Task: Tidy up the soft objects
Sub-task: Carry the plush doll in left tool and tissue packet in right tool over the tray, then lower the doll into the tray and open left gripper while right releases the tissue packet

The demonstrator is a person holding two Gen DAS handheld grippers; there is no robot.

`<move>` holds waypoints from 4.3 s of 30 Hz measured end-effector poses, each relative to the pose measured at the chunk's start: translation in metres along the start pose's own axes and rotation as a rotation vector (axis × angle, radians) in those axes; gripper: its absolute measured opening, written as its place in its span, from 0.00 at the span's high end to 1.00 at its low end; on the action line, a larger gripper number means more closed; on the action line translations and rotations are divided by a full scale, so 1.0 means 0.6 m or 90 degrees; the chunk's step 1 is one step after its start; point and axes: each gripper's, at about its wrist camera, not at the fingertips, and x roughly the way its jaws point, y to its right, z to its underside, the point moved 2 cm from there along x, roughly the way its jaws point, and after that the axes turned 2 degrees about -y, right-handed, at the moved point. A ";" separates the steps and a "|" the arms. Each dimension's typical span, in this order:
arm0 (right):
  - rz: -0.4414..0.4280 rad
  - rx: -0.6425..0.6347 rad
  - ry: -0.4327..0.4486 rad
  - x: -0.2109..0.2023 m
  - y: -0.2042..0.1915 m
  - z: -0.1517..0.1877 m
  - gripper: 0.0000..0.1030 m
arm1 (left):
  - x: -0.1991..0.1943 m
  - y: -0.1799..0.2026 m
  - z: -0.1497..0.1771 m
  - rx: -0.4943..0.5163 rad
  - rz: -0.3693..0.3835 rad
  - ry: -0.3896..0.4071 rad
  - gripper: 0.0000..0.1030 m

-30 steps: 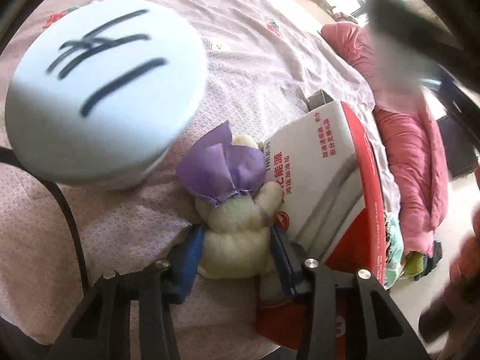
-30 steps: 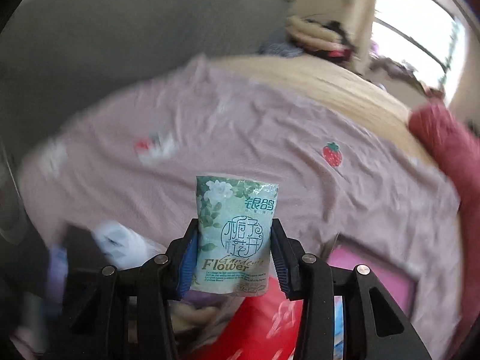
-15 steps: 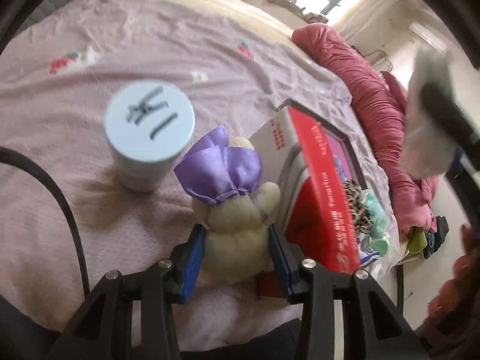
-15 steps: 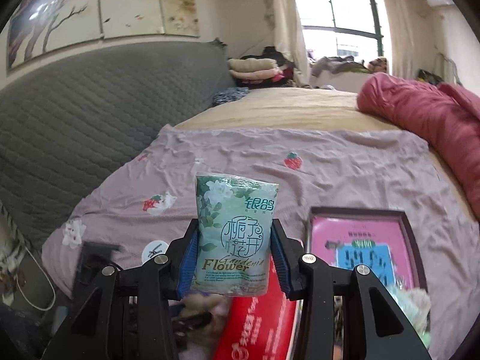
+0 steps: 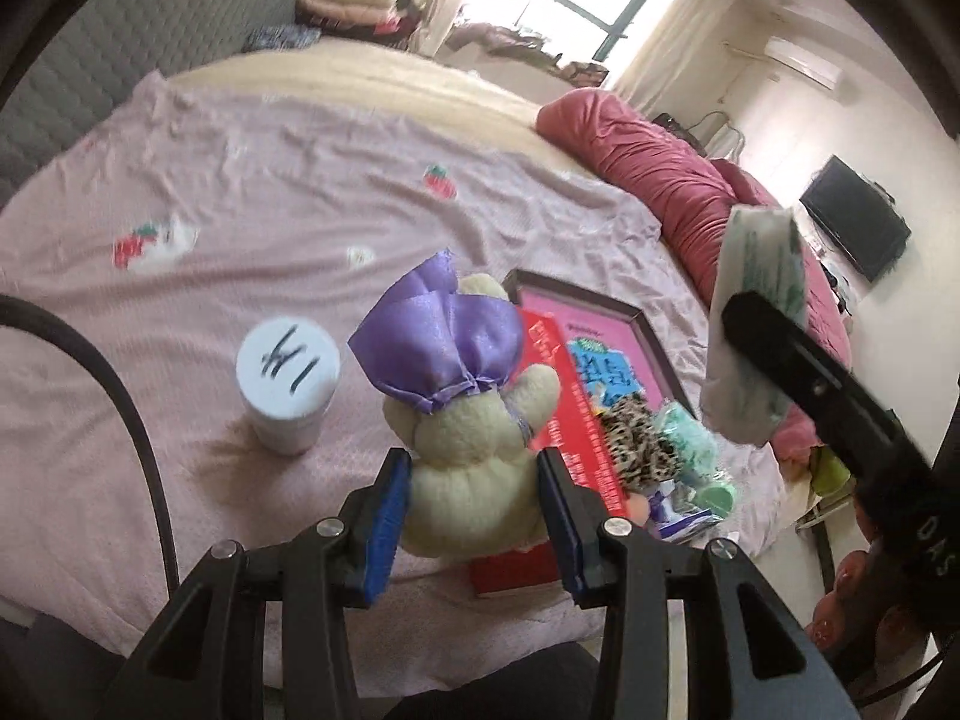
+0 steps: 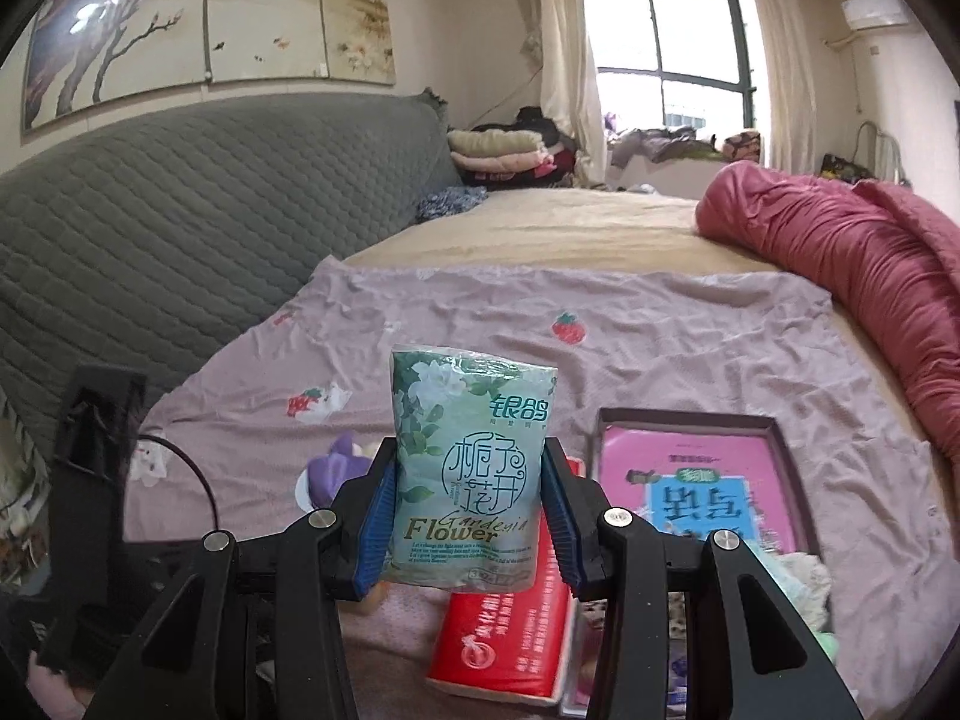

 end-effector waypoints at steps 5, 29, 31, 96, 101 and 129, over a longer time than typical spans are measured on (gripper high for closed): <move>0.021 0.016 0.024 -0.039 0.026 -0.001 0.55 | -0.022 0.042 -0.007 0.033 0.004 0.014 0.58; 0.159 0.142 0.095 -0.176 0.214 0.050 0.56 | -0.021 0.200 -0.004 0.172 -0.001 0.025 0.58; 0.175 0.147 0.101 -0.184 0.225 0.054 0.56 | -0.019 0.207 -0.005 0.179 0.000 0.025 0.58; 0.174 0.053 -0.086 0.074 0.212 0.207 0.38 | 0.282 0.250 -0.005 0.273 -0.057 -0.231 0.53; 0.182 0.045 -0.072 0.061 0.209 0.206 0.31 | 0.280 0.251 -0.005 0.273 -0.050 -0.230 0.53; 0.235 0.043 -0.041 -0.008 0.203 0.179 0.29 | 0.206 0.261 -0.026 0.305 -0.062 -0.161 0.31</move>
